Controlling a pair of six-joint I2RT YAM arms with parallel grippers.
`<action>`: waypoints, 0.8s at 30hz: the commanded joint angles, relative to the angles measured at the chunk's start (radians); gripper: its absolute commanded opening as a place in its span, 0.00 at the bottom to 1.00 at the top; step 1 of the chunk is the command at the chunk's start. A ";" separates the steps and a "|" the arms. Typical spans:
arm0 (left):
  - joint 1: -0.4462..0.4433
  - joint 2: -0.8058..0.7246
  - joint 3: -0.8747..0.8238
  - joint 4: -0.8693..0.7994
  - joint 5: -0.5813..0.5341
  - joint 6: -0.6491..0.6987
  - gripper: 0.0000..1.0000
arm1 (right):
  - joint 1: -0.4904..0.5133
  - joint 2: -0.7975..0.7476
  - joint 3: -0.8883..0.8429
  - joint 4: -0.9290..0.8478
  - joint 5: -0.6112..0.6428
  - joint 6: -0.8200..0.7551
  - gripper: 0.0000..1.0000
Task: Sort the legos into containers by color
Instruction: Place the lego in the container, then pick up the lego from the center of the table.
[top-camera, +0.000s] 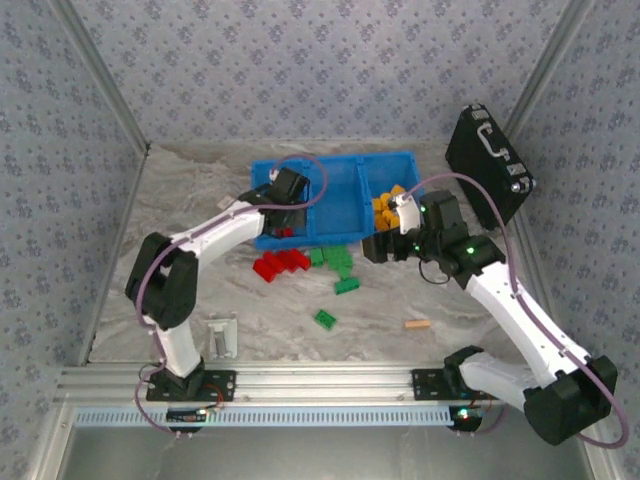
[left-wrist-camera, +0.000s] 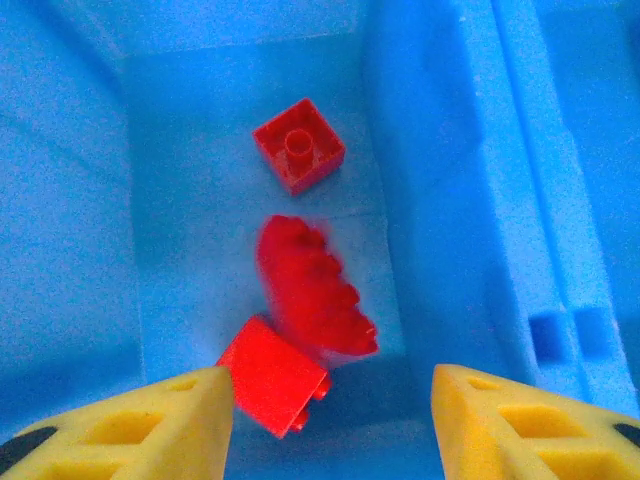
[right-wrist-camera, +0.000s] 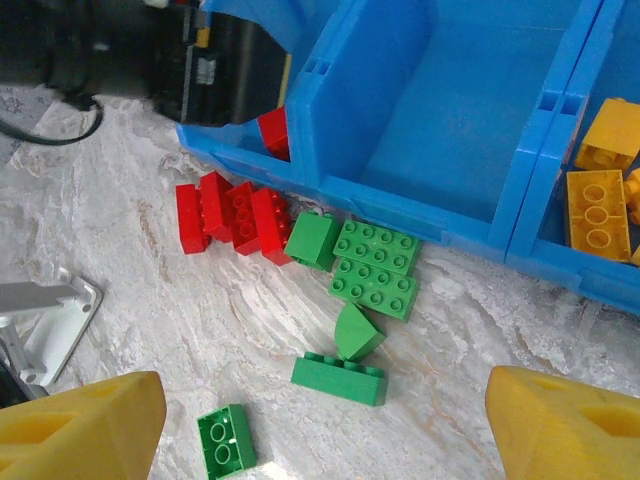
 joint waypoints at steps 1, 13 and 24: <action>0.006 0.017 0.066 -0.046 0.042 0.031 0.59 | -0.005 -0.040 0.020 -0.037 0.013 -0.018 0.85; -0.055 -0.379 -0.261 -0.086 -0.055 -0.060 0.61 | -0.012 -0.032 0.008 -0.019 -0.010 -0.013 0.85; -0.059 -0.605 -0.552 -0.112 -0.119 -0.216 0.69 | 0.049 0.038 0.055 0.004 0.005 0.000 0.85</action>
